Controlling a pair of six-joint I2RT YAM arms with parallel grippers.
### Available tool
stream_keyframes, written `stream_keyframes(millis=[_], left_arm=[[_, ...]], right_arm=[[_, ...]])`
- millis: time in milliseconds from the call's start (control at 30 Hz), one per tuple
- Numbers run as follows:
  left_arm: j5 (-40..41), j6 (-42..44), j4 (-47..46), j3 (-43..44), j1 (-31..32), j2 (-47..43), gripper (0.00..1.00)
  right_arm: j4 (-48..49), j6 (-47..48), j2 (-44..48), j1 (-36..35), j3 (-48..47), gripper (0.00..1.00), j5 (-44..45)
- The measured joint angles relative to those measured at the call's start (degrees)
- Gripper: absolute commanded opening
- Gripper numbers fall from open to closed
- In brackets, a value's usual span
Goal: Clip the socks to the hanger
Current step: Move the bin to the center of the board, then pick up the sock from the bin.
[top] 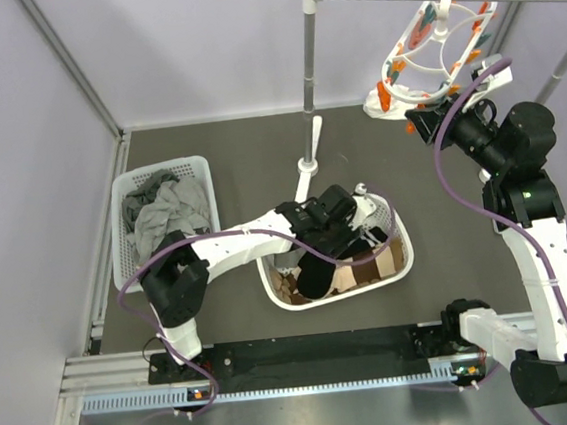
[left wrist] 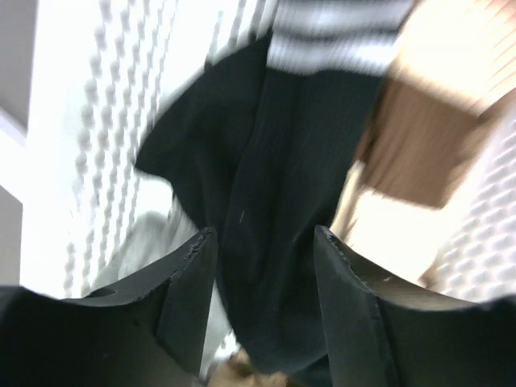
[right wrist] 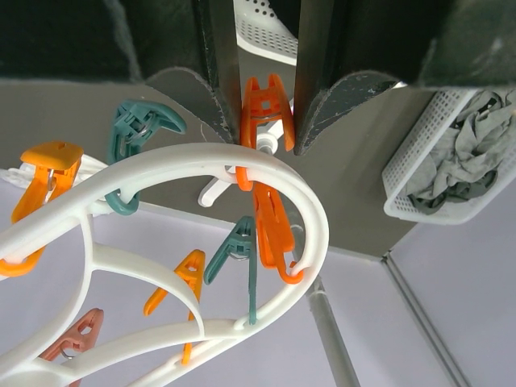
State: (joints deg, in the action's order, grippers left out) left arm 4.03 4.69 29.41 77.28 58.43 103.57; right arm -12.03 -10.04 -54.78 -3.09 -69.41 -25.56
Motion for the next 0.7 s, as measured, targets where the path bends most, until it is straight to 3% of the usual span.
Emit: stream_keyframes(millis=[100,333,700], left_arm=[[-3.61,-1.68,-3.34,2.47,0.0,0.0,0.58],[-9.42,-5.79,-10.69,10.69,0.0,5.77,0.4],[-8.81,-6.75,-11.02,17.53,0.04,19.63,0.25]], right_arm=[[-0.13,0.2,0.0,0.0,-0.02,0.13,0.04],[-0.39,0.46,-0.02,0.02,-0.02,0.13,0.07],[-0.39,0.42,-0.02,0.02,-0.02,0.13,0.0]])
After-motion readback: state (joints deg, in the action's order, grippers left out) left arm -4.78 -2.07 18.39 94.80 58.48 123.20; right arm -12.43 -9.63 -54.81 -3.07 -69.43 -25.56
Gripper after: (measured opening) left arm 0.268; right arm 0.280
